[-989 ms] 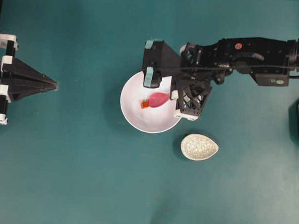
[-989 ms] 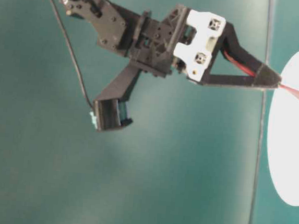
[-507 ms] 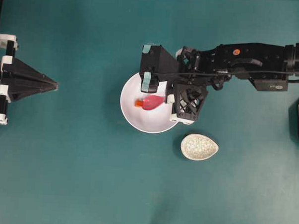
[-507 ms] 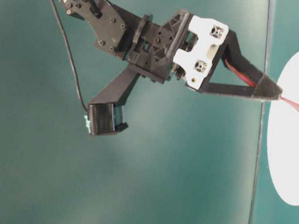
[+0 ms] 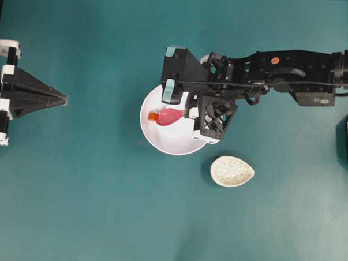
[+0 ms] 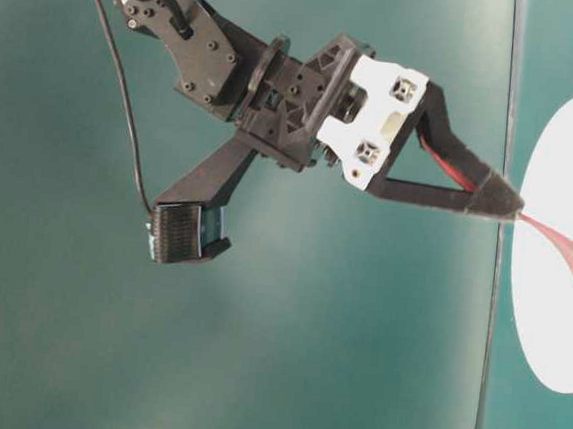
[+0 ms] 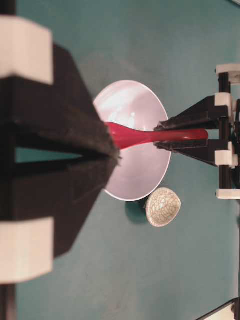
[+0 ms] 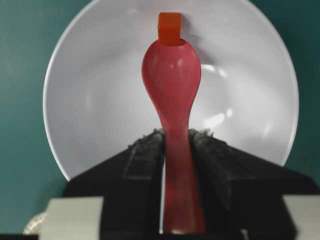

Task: Grip the spoon and scoop the red block from the bowl with right arm.
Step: 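Push the spoon under the red cube to scoop it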

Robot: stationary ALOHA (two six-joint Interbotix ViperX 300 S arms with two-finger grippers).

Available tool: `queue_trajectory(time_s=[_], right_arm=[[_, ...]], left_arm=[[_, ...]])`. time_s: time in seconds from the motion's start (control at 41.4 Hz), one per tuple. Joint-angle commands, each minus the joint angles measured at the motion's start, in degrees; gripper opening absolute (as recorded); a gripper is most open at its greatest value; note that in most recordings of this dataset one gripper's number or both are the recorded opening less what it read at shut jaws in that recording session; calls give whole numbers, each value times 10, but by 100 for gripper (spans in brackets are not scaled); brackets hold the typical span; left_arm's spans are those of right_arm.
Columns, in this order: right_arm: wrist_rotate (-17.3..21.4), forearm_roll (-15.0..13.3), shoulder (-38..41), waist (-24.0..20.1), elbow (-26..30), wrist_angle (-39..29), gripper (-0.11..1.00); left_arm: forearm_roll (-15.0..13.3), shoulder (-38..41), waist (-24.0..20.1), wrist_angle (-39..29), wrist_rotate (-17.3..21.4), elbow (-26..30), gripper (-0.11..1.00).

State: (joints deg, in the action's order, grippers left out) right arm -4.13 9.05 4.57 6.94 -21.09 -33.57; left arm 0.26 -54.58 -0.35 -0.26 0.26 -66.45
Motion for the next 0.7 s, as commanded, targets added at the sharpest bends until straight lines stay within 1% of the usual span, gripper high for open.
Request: queue_trajectory(time_s=[0.0, 0.458, 0.676], right_arm=[[1, 4, -6, -1, 17, 14, 25], [1, 6, -7, -1, 16, 20, 25], [2, 7, -7, -1, 15, 34, 25]], left_arm=[[0, 4, -1, 6, 2, 14, 0], [0, 4, -1, 6, 2, 14, 0], [0, 4, -1, 5, 2, 13, 0]])
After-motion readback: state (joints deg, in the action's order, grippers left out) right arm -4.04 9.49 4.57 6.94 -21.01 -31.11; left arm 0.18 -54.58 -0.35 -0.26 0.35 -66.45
